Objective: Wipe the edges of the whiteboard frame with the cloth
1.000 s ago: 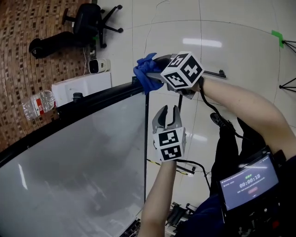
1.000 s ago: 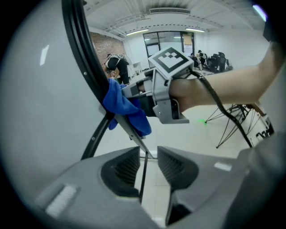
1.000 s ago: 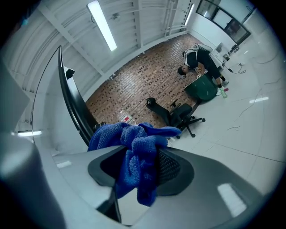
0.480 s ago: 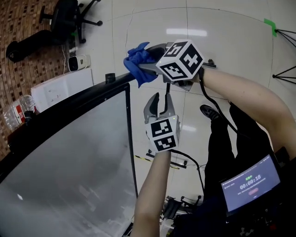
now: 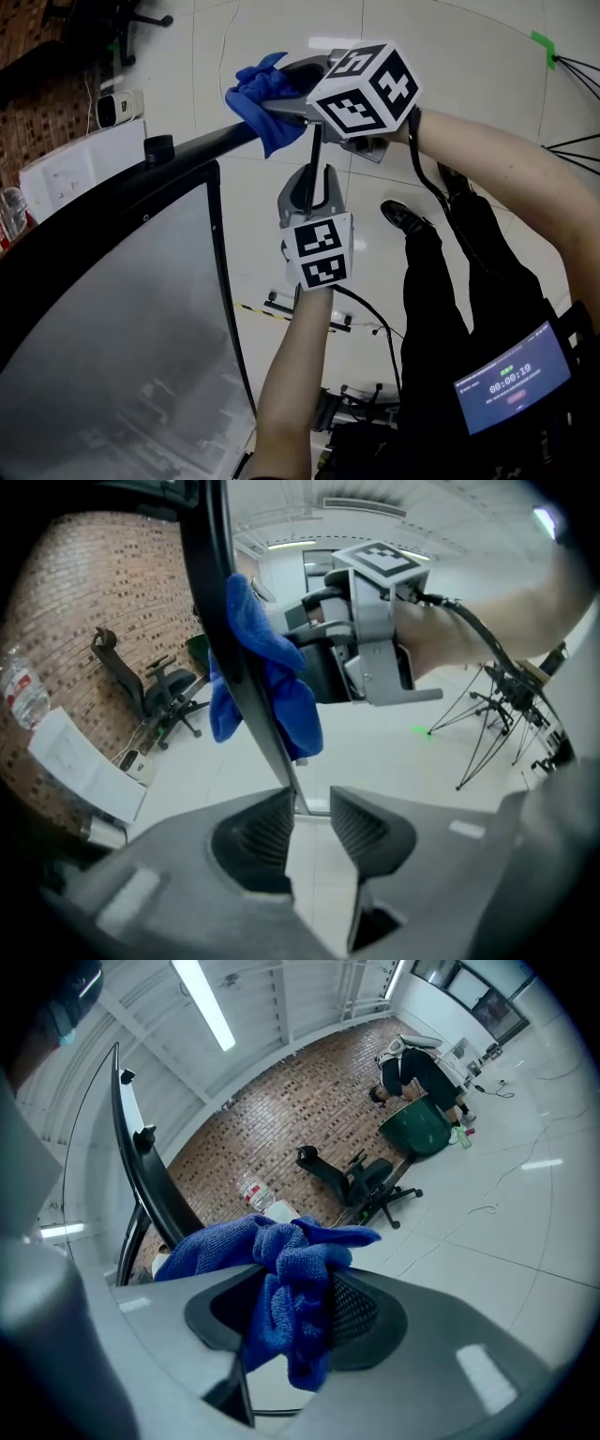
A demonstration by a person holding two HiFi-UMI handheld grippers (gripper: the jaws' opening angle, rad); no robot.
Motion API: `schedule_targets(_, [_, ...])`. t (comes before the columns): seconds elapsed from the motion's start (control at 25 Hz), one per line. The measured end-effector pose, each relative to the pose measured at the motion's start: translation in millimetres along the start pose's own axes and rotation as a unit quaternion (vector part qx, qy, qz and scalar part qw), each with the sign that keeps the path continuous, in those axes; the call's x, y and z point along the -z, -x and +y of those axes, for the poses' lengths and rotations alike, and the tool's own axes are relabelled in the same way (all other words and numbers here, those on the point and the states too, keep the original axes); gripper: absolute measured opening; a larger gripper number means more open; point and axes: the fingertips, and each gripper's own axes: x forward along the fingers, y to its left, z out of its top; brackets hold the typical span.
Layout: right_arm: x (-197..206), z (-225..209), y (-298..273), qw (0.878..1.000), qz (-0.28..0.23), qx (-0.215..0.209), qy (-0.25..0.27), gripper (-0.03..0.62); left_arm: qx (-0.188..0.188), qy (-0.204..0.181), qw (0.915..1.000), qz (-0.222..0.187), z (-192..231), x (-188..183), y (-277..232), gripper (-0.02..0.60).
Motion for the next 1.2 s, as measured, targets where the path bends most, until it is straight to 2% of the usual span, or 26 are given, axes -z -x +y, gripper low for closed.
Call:
schedule_targets(0.24, [7.0, -14.4, -6.0, 1.0, 0.026, 0.012, 0.001, 0.186, 0.003, 0.012, 0.9999, -0.002, 12.7, -3.2, -6.5, 0.121])
schedule_targets(0.36, [33.1, -34.7, -7.5, 0.999, 0.033, 0.019, 0.0, 0.186, 0.002, 0.011, 0.9999, -0.005, 10.1, 8.9, -26.0, 0.121])
schedule_targets(0.52, [65.6, -60.6, 7.7, 0.999, 0.036, 0.025, -0.002, 0.186, 0.001, 0.003, 1.0, -0.009, -13.2, 21.0, -51.3, 0.121])
schedule_targets(0.8, [68.9, -72.0, 5.8, 0.997, 0.056, 0.044, -0.014, 0.186, 0.007, -0.002, 0.9998, -0.019, -9.0, 5.3, -49.6, 0.121])
schedule_targets(1.2, [132.8, -131.4, -0.8, 0.995, 0.061, 0.06, -0.046, 0.185, -0.001, -0.008, 1.0, -0.004, -14.2, 46.0, -99.5, 0.121])
